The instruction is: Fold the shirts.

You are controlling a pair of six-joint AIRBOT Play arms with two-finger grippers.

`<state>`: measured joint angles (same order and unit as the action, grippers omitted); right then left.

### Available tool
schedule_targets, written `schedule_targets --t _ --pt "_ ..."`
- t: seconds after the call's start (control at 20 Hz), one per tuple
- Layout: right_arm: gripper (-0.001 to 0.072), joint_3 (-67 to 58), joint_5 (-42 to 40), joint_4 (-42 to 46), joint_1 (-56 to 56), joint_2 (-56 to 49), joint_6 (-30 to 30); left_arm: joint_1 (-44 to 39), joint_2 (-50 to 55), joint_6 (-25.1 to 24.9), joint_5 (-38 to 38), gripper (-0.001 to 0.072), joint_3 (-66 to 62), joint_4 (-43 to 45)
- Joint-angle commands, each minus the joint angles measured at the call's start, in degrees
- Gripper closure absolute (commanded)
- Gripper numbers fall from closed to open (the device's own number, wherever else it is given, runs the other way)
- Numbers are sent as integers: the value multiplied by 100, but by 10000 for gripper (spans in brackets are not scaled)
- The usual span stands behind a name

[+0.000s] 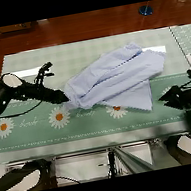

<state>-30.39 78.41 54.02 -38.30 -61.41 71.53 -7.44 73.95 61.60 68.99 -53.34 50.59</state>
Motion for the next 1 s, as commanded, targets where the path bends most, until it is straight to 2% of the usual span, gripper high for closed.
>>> schedule_targets --t 0.0,0.5,0.75,0.9,0.95 --pt "224 525 -328 -422 -2 15 -92 4 0 -9 -2 685 2 2" --pt "242 1130 -1200 -647 -2 15 -247 4 0 -7 0 685 2 0" --pt "243 1158 -1287 -730 -2 -46 -260 4 0 -7 -2 685 2 0" --pt "243 1241 -1613 -798 706 -310 -219 4 0 -7 -2 685 2 0" --pt "280 1241 -1867 -925 1130 -415 -144 4 0 -7 -2 685 2 0"
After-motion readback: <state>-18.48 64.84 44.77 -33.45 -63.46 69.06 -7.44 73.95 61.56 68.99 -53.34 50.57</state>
